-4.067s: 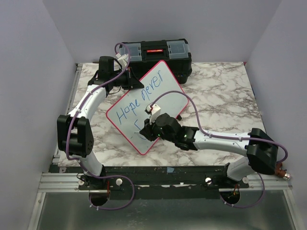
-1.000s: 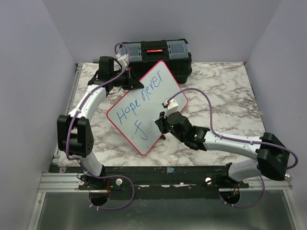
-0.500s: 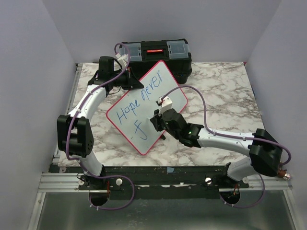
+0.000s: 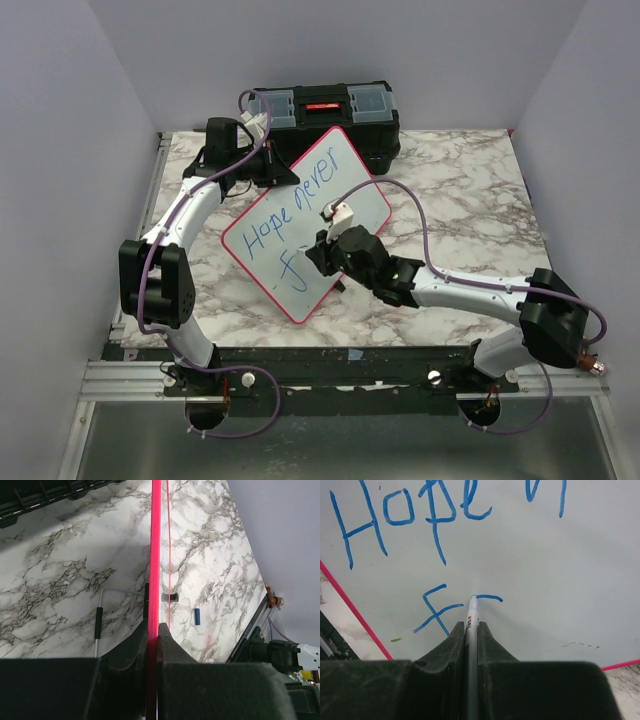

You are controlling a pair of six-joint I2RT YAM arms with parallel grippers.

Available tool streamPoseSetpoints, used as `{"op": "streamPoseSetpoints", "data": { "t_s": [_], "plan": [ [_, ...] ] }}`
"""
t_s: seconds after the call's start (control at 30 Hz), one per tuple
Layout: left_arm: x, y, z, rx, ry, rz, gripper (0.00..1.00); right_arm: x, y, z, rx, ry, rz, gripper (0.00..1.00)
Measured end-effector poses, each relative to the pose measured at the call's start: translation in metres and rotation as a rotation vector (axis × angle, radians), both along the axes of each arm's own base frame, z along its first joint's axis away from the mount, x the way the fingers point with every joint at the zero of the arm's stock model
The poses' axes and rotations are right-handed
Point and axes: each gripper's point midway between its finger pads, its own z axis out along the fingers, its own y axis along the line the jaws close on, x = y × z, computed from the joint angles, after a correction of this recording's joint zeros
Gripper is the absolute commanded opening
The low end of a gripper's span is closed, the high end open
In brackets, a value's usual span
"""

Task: Write a sentence on the whiteboard

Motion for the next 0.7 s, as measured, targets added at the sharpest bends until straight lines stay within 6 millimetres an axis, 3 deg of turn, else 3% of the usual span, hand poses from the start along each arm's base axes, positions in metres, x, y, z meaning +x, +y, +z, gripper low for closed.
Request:
{"op": "streamPoseSetpoints", "data": {
  "t_s": [0.37,0.7],
  "plan": [
    [0.0,0.0,0.0,0.0,0.0,0.0,0.0,-0.014,-0.006,-0.016,0.003,0.035,0.042,0.01],
    [0.0,0.0,0.0,0.0,0.0,0.0,0.0,-0.014,-0.009,-0.019,0.004,0.043,0.022,0.01]
  ]
}}
